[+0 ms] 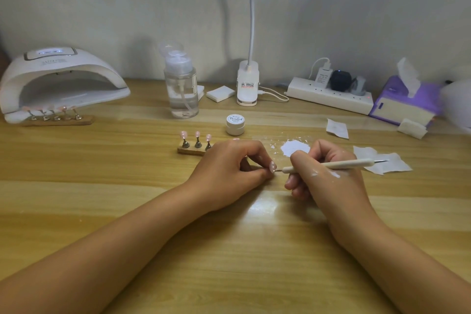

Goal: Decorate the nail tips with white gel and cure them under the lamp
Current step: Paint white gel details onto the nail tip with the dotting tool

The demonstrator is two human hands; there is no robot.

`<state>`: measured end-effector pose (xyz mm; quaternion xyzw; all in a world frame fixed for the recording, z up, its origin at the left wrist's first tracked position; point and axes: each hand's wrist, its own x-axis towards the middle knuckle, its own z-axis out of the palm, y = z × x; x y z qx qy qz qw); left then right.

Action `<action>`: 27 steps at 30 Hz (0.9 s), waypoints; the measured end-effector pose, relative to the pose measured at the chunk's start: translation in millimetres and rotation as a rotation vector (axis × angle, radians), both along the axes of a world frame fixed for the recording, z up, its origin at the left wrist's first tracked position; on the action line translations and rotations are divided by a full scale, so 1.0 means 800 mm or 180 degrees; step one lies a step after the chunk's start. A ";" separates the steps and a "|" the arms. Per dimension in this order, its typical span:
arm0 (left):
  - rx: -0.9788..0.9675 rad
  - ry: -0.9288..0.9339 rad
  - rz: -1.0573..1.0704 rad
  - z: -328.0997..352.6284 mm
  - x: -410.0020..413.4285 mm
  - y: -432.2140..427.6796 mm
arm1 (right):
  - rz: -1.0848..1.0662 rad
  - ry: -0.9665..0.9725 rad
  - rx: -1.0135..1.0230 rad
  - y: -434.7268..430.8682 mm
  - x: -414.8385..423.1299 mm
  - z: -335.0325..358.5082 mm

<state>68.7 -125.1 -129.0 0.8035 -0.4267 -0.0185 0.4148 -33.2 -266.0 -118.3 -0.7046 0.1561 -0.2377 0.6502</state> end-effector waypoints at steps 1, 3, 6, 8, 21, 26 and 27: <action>0.0004 -0.0003 0.0004 0.000 0.000 0.000 | -0.0004 0.0011 -0.0024 0.000 0.001 0.000; 0.0013 -0.0012 0.0005 0.000 0.000 0.000 | -0.0037 -0.0002 0.0002 0.001 0.001 0.000; 0.0007 -0.0009 0.0002 0.000 -0.001 0.001 | -0.0088 -0.0020 0.0125 0.003 0.000 0.003; 0.0010 -0.0008 0.0011 0.000 0.000 0.000 | -0.0054 0.0036 0.0106 0.004 0.000 0.004; 0.0007 -0.0030 0.0003 -0.001 0.001 0.000 | -0.0068 -0.0082 0.0094 0.003 -0.001 0.003; 0.0027 -0.0056 0.0005 0.000 0.001 0.000 | -0.0016 -0.0097 0.0054 0.002 0.001 0.002; 0.0023 -0.0056 0.0004 0.000 0.001 0.000 | -0.0017 -0.0097 0.0042 0.002 0.001 0.002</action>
